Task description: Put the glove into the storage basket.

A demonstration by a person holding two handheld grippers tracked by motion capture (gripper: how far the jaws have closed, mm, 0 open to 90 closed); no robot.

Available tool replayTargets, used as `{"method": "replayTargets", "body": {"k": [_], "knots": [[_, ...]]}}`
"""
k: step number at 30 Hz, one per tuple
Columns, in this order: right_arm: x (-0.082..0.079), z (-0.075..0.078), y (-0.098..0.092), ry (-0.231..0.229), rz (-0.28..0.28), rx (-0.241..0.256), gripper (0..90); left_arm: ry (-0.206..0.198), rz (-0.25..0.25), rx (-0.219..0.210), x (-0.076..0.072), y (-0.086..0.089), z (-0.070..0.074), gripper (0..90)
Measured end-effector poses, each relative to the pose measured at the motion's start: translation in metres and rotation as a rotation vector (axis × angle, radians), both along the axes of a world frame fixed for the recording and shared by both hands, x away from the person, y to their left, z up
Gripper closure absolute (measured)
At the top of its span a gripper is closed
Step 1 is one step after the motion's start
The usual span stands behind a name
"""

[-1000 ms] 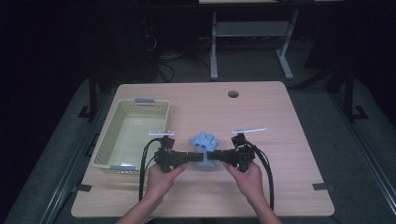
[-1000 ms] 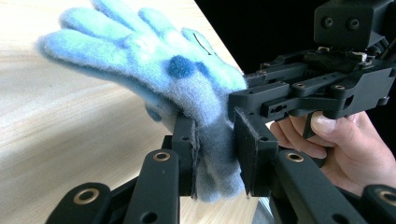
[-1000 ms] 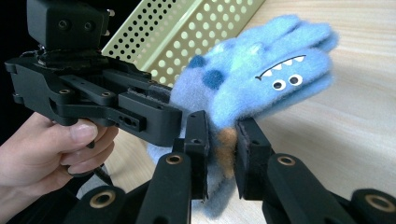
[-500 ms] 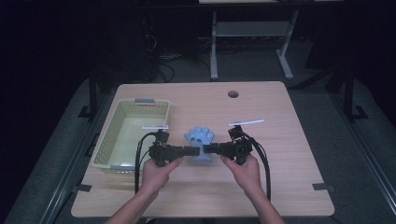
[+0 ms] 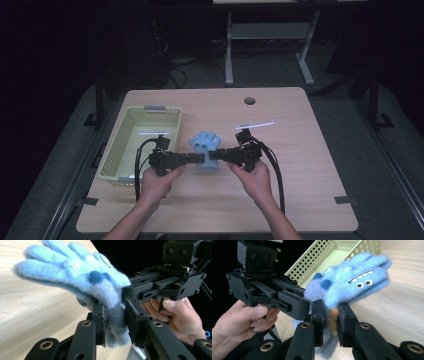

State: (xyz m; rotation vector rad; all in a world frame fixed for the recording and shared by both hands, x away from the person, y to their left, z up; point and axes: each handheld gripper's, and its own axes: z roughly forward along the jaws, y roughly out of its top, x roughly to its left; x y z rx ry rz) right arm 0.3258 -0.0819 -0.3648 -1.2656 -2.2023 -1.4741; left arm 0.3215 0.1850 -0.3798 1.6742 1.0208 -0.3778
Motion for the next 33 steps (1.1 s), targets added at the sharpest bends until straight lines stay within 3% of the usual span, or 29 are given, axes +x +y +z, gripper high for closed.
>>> {"method": "replayTargets", "body": {"k": [14,33], "knots": [[0.010,0.009,0.020,-0.012,0.035,-0.007,77.4,0.001,0.015,-0.028,0.004,0.021,0.004,70.4],[0.026,0.019,0.055,-0.034,0.104,-0.017,77.4,-0.014,0.047,-0.024,0.007,0.056,0.013,70.3]]}}
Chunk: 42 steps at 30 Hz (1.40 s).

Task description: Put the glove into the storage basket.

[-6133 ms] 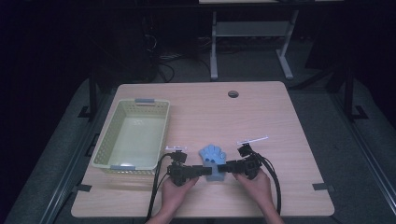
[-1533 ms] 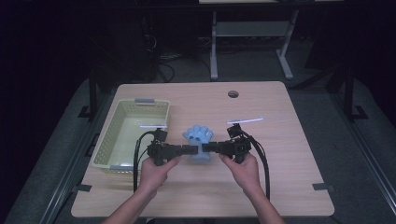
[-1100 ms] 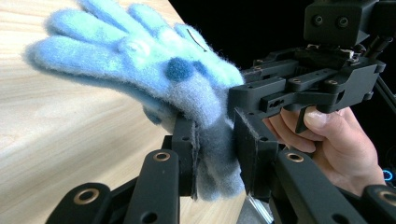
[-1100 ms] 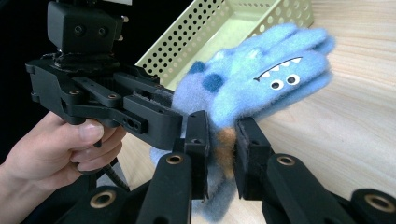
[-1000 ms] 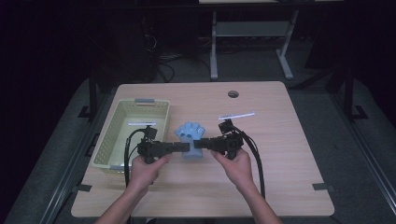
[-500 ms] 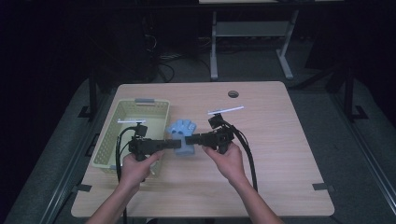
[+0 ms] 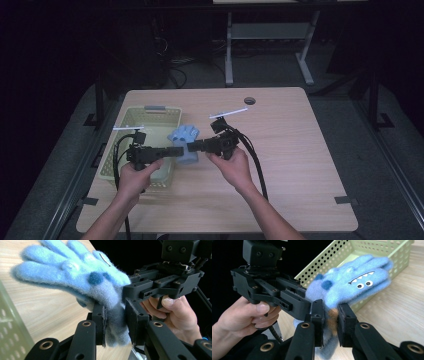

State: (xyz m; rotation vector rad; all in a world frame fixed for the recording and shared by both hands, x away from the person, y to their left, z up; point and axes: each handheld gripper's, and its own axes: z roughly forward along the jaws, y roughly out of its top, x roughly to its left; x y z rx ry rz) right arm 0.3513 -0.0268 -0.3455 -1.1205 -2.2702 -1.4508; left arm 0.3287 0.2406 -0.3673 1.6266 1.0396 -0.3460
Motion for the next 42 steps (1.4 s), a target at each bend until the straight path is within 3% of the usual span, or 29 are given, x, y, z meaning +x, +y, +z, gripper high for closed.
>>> {"method": "replayTargets", "body": {"k": [8,23,26,32,42], "knots": [[0.006,0.005,0.014,0.003,0.000,0.008,77.7,-0.018,0.021,0.017,0.002,0.013,0.008,70.2],[0.020,0.008,0.037,0.014,0.021,0.003,78.0,-0.014,0.035,0.026,0.011,0.035,0.011,70.4],[0.023,0.008,0.041,0.017,0.024,0.007,78.0,-0.015,0.041,0.026,0.011,0.037,0.012,70.4],[0.021,0.008,0.057,0.015,0.032,0.006,78.0,-0.034,0.048,0.067,0.008,0.053,0.016,70.4],[0.022,0.003,0.083,0.008,0.059,0.005,78.0,-0.008,0.075,0.079,0.002,0.076,0.012,70.4]]}}
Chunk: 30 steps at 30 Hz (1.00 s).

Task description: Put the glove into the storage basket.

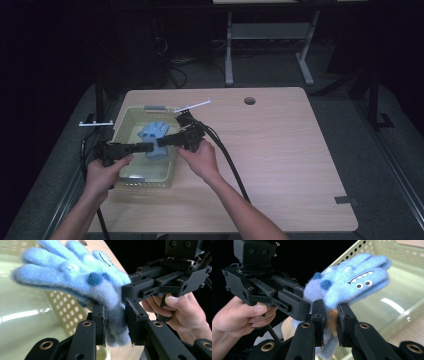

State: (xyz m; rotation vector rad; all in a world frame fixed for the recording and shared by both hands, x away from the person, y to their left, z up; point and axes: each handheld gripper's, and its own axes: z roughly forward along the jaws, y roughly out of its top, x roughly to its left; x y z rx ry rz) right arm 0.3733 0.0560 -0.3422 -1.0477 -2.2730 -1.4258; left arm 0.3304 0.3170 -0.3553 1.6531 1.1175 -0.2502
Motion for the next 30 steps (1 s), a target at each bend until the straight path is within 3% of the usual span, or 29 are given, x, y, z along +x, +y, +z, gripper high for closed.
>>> {"method": "replayTargets", "body": {"k": [12,18,19,28,30], "knots": [[0.001,-0.018,0.022,0.028,-0.009,0.013,78.2,0.020,0.032,0.062,0.000,0.015,-0.008,70.5],[0.006,-0.027,0.032,0.061,-0.014,0.025,78.3,0.056,0.039,0.057,0.008,0.027,-0.013,70.5],[0.011,-0.031,0.035,0.087,-0.010,0.025,78.3,0.071,0.042,0.065,0.011,0.029,-0.016,70.5],[0.022,-0.041,0.045,0.112,-0.026,0.020,78.3,0.117,0.039,0.082,0.026,0.036,-0.021,70.6],[0.025,-0.045,0.048,0.119,-0.033,0.006,78.3,0.135,0.037,0.108,0.031,0.036,-0.026,70.6]]}}
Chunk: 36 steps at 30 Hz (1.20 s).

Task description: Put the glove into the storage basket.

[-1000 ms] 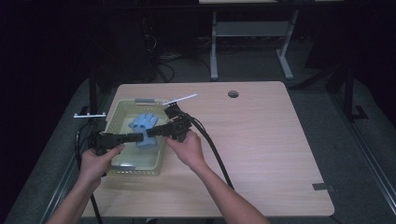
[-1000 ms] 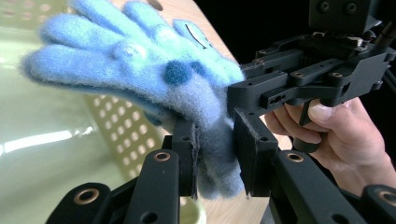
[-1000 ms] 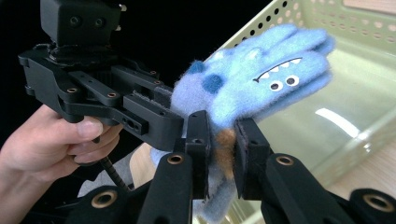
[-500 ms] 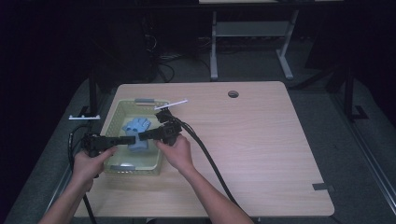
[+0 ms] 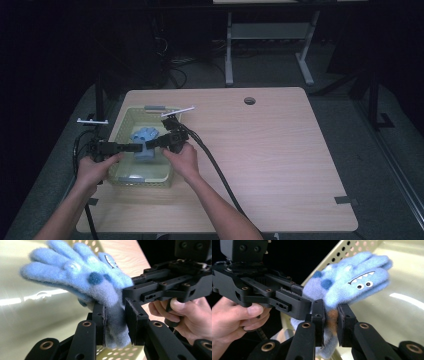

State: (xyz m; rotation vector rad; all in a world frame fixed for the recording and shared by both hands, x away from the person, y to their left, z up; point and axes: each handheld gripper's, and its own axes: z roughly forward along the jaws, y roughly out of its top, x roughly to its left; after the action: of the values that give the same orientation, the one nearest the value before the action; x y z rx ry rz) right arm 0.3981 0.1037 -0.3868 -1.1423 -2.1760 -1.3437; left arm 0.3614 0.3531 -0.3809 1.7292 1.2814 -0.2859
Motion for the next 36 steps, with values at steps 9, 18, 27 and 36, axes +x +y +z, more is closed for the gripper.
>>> {"method": "replayTargets", "body": {"k": [9,18,27,36], "knots": [[0.006,-0.015,0.008,0.026,-0.013,-0.061,78.2,0.047,-0.015,0.073,0.009,-0.004,-0.010,70.7],[0.013,-0.025,0.017,0.047,-0.001,-0.130,78.0,0.085,-0.004,0.171,0.017,-0.008,-0.020,70.7],[0.013,-0.025,0.030,0.017,0.002,-0.249,77.6,0.096,0.010,0.248,0.018,-0.014,-0.023,71.0],[0.013,-0.026,0.050,-0.025,0.010,-0.434,74.4,0.133,0.043,0.444,0.023,-0.034,-0.033,71.5]]}}
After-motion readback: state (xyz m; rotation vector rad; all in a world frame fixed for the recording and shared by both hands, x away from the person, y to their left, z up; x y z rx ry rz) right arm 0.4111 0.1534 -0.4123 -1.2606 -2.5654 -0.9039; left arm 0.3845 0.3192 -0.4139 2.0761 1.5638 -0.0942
